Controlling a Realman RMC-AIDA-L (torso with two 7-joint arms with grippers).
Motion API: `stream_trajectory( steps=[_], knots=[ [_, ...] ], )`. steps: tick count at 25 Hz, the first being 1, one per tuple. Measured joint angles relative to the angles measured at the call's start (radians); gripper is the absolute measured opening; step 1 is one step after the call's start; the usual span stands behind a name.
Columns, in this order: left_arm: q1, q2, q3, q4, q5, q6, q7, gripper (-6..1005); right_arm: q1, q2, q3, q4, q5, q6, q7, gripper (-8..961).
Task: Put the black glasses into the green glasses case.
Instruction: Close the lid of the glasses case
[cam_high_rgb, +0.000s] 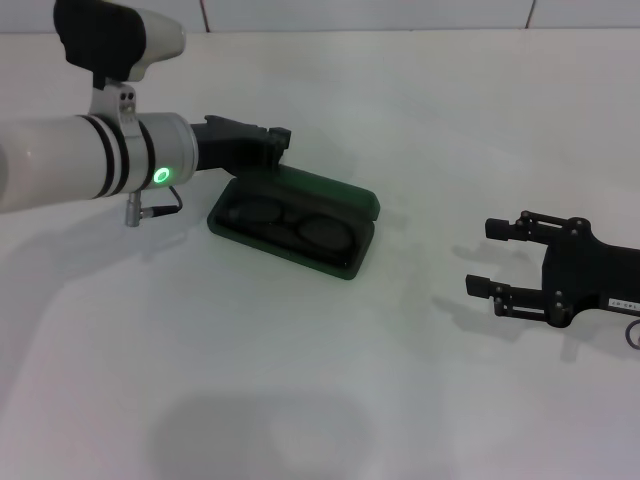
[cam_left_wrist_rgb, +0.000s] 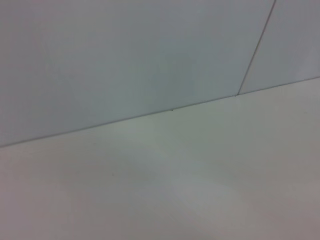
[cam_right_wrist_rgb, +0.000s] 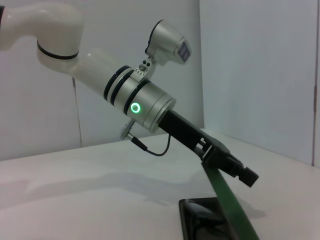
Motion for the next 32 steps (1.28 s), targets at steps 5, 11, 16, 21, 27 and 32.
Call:
stream_trajectory(
  steps=[5,11,16,21,27,32],
  knots=[
    [0.021,0.0,0.001,0.001,-0.002,-0.003,0.021,95,0.002,0.0,0.0,0.0,0.0,-0.001,0.0,722],
    [0.044,-0.003,0.002,-0.001,-0.013,-0.012,0.078,96,0.007,0.001,0.0,-0.001,0.0,-0.001,0.0,722],
    [0.069,-0.005,0.004,-0.007,-0.097,-0.025,0.182,97,0.011,0.001,0.0,-0.002,0.0,0.0,0.0,722],
    [0.079,-0.005,0.023,-0.03,-0.158,-0.047,0.264,98,0.014,0.001,0.0,-0.002,0.0,0.001,0.003,722],
    [0.089,-0.005,0.034,-0.083,-0.287,-0.065,0.43,99,0.014,0.001,0.0,-0.002,0.0,0.001,0.007,722],
    [0.105,-0.005,0.052,-0.108,-0.408,-0.066,0.57,100,0.014,0.001,0.0,-0.001,0.0,-0.002,0.008,722]
  ],
)
